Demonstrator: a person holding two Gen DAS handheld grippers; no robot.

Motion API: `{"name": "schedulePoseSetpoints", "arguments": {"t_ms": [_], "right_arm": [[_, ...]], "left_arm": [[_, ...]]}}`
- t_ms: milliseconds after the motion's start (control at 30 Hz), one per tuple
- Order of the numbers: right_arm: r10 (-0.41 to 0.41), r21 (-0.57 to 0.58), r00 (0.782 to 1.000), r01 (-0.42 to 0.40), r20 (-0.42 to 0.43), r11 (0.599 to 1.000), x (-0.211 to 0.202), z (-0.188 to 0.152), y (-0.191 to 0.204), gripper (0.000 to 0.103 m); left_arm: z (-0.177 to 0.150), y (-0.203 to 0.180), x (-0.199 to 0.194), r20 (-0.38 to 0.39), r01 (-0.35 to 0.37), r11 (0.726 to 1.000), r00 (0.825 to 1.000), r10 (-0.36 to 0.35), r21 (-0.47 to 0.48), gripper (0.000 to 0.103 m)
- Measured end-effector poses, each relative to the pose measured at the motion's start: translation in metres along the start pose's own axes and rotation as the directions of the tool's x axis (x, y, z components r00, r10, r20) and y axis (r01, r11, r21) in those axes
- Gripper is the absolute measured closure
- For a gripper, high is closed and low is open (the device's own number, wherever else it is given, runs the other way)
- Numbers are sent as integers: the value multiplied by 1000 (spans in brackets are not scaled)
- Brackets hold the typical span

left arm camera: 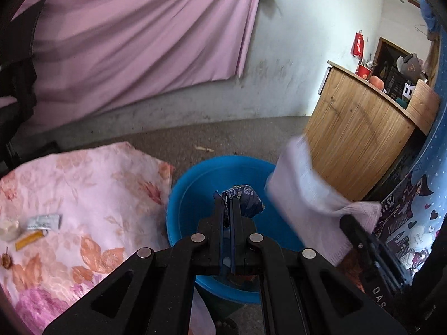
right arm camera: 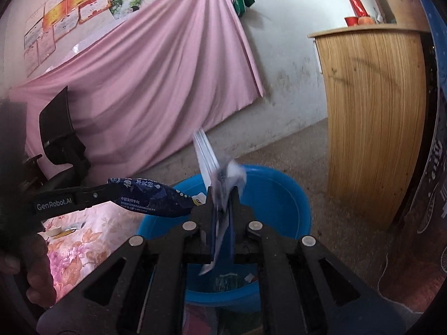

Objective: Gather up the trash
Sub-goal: 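Open both grippers to drop the wrapper and mask into the bucket, then move both grippers back over the remaining items on the bed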

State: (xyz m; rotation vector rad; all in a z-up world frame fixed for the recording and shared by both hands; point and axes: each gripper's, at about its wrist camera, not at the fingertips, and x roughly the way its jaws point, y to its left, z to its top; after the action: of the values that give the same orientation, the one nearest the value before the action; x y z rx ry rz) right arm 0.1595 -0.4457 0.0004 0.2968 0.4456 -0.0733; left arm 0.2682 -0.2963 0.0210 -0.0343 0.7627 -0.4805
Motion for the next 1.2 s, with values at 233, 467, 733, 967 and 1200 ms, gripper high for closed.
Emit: {"name": "schedulePoseSetpoints", "arguments": {"t_ms": [233, 467, 733, 967, 1200], "right_arm": [[-1, 13, 1000, 1, -22, 1000, 0, 4, -1, 41], [2, -2, 1000, -2, -15, 1000, -9, 9, 8, 26], [5, -24, 1000, -5, 17, 1000, -28, 20, 24, 12], [2, -45, 998, 0, 65, 999, -49, 31, 43, 0], [36, -77, 994, -28, 100, 997, -67, 42, 67, 0]], "left_arm": [[-4, 11, -4, -32, 4, 999, 999, -5, -34, 77], [-6, 28, -21, -31, -14, 997, 999, 11, -76, 71], [-9, 50, -63, 47, -38, 993, 998, 44, -115, 54], [-15, 72, -110, 200, -15, 986, 979, 48, -165, 7], [-20, 91, -156, 321, -92, 983, 937, 140, -159, 2]]}}
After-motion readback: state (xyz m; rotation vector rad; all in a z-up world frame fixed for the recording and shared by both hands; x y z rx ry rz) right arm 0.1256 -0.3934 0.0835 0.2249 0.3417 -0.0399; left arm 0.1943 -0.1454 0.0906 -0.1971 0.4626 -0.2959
